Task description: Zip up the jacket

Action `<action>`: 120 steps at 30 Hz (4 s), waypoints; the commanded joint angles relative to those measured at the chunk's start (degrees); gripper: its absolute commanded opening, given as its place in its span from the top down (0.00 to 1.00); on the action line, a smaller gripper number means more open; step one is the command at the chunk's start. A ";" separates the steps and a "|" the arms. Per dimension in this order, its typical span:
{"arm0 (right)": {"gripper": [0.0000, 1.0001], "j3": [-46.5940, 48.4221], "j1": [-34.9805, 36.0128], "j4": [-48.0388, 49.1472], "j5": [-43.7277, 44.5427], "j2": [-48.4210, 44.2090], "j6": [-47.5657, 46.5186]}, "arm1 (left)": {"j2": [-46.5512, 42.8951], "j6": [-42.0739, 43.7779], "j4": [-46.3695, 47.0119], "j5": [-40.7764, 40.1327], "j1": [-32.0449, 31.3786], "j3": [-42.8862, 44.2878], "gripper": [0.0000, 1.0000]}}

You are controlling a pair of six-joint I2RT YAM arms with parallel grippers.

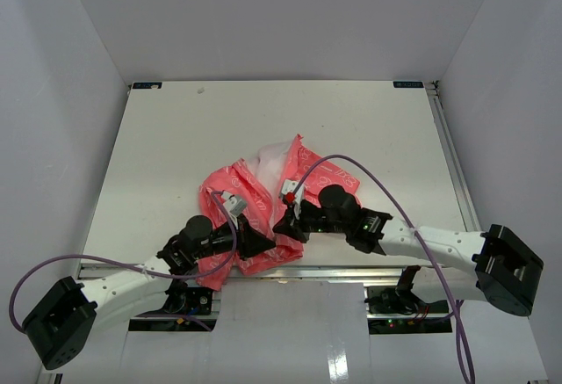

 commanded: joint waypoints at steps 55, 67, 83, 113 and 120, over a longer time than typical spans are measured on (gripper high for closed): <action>0.92 49.54 -29.60 10.19 4.20 44.18 -14.12 | 3.28 2.38 -9.01 -0.59 -0.24 7.86 1.00; 0.92 70.72 -37.05 11.51 2.13 55.86 -12.23 | 2.74 3.96 -13.20 -3.44 -0.33 10.37 1.00; 0.89 78.24 -41.74 12.67 -9.68 62.36 -1.43 | 9.90 3.40 -11.48 -7.16 -0.75 7.33 0.82; 0.25 41.36 -40.71 7.09 -18.30 50.13 5.62 | 28.50 11.00 -26.59 -27.77 16.08 40.82 0.24; 0.50 46.49 -40.80 2.15 -15.80 53.33 3.23 | 49.06 14.22 -21.53 -16.70 19.42 46.45 0.50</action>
